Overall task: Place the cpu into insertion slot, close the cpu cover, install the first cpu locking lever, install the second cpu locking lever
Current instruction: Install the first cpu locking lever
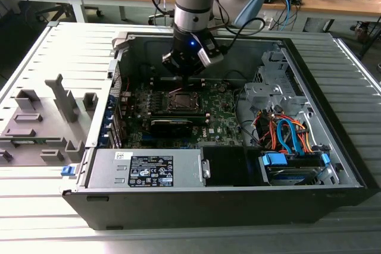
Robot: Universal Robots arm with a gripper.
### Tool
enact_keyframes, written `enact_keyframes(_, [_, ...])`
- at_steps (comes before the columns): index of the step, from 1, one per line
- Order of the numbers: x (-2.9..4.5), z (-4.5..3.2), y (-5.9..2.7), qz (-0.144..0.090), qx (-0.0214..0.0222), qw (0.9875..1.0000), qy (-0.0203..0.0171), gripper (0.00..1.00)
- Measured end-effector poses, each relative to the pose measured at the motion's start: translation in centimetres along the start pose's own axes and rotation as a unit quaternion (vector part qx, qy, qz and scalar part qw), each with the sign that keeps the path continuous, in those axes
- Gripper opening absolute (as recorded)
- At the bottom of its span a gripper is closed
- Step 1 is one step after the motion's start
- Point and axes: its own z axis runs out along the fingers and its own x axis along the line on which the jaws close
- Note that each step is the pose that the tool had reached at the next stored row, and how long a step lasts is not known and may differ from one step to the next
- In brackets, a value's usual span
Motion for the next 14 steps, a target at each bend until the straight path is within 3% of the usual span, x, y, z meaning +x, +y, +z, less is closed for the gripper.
enact_keyframes(14, [-1.05, 0.70, -0.08, -0.004, 0.0002, 1.0000, 0.0000, 0.11])
